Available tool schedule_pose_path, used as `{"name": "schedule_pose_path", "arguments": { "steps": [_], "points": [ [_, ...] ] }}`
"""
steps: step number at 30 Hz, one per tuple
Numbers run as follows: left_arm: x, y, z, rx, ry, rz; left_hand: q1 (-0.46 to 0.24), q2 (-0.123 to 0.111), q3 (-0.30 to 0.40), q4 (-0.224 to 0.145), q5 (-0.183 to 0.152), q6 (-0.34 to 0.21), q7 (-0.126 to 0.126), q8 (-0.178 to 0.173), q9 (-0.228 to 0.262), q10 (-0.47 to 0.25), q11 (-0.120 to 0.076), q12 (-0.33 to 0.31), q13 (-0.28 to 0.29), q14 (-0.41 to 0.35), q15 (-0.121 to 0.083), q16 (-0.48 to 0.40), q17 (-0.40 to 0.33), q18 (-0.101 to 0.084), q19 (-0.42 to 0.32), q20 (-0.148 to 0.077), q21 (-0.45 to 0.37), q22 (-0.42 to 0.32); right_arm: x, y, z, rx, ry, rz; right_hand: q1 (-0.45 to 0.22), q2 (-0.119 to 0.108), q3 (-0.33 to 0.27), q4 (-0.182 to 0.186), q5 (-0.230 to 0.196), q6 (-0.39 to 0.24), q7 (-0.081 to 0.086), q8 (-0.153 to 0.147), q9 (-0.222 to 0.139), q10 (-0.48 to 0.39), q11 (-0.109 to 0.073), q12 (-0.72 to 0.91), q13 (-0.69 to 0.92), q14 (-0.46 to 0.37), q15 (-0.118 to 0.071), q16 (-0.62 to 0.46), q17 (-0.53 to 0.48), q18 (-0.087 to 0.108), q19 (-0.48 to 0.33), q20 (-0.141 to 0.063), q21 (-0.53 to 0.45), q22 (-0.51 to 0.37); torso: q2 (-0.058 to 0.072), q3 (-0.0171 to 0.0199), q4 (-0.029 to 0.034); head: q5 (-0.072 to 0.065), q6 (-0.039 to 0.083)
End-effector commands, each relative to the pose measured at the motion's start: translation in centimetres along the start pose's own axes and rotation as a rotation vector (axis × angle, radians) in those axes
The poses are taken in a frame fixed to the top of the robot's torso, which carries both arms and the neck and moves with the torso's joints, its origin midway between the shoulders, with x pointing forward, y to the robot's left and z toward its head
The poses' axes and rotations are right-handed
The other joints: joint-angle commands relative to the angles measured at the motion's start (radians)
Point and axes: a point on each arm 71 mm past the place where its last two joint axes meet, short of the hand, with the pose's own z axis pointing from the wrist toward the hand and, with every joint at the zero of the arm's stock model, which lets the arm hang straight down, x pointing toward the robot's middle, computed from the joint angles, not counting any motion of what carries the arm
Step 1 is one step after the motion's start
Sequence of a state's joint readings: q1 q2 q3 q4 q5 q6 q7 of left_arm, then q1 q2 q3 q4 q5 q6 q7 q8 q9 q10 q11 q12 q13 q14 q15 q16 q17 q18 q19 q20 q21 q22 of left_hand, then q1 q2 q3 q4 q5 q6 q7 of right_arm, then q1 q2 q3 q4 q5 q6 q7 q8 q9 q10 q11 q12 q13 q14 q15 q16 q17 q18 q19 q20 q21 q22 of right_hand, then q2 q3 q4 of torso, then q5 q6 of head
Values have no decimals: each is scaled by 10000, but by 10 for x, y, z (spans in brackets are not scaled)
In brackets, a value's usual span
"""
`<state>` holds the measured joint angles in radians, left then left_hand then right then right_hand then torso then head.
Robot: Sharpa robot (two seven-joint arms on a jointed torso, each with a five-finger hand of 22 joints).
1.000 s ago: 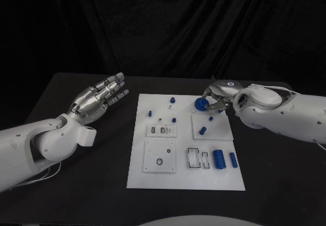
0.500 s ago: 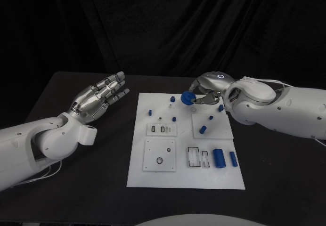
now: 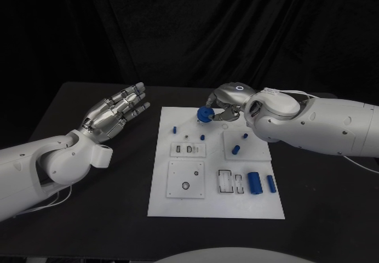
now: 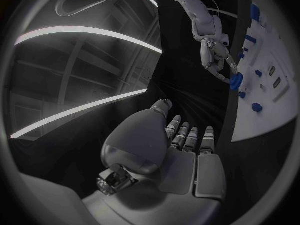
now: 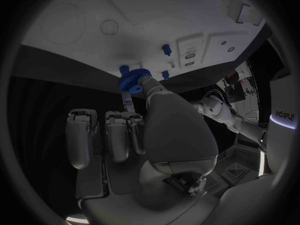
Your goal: Assemble the parts on the task board
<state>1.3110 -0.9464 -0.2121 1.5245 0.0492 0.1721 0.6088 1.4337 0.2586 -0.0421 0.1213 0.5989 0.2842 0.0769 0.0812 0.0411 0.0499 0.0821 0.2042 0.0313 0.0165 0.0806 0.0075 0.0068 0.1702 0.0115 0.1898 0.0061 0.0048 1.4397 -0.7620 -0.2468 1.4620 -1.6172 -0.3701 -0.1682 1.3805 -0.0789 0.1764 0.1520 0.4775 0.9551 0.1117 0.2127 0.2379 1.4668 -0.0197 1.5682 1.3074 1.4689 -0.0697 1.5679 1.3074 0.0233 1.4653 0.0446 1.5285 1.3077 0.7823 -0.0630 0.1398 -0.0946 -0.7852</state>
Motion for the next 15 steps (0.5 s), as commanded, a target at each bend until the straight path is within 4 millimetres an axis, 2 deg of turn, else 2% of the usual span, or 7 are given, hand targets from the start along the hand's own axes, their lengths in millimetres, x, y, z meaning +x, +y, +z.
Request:
{"name": "schedule_pose_path", "arguments": {
  "steps": [1, 15],
  "points": [
    [2, 0, 1, 70, 123, -141, -24, 76, 72, 3, -40, -41, -5, 37, 2, -5, 47, -5, -5, -12, 55, 32, 14, 94, -14, 71, 5, 9, 6, 2, 3, -99, 285, -81, 12, 26, -4, 57, -44, 448, -457, 314, 1903, 1040, 12, 26, 2634, 1019, -40, 29, 2634, -110, 753, -60, 45, 2407, 4, -13, -33, 48, -2],
    [2, 2, 2, 26, 167, -160, -32, 75, 75, 10, -52, -34, -4, 41, 3, -4, 48, 0, -4, -11, 59, 33, 15, 93, -13, 76, 6, 9, 17, 12, 12, -361, 839, -129, -16, 5, 94, 85, -183, 162, -355, 20, 1863, 1040, 96, 26, 2634, 1019, 33, 29, 2634, -104, 740, 1, 24, 2401, 7, -3, -30, 20, -42]
  ]
}}
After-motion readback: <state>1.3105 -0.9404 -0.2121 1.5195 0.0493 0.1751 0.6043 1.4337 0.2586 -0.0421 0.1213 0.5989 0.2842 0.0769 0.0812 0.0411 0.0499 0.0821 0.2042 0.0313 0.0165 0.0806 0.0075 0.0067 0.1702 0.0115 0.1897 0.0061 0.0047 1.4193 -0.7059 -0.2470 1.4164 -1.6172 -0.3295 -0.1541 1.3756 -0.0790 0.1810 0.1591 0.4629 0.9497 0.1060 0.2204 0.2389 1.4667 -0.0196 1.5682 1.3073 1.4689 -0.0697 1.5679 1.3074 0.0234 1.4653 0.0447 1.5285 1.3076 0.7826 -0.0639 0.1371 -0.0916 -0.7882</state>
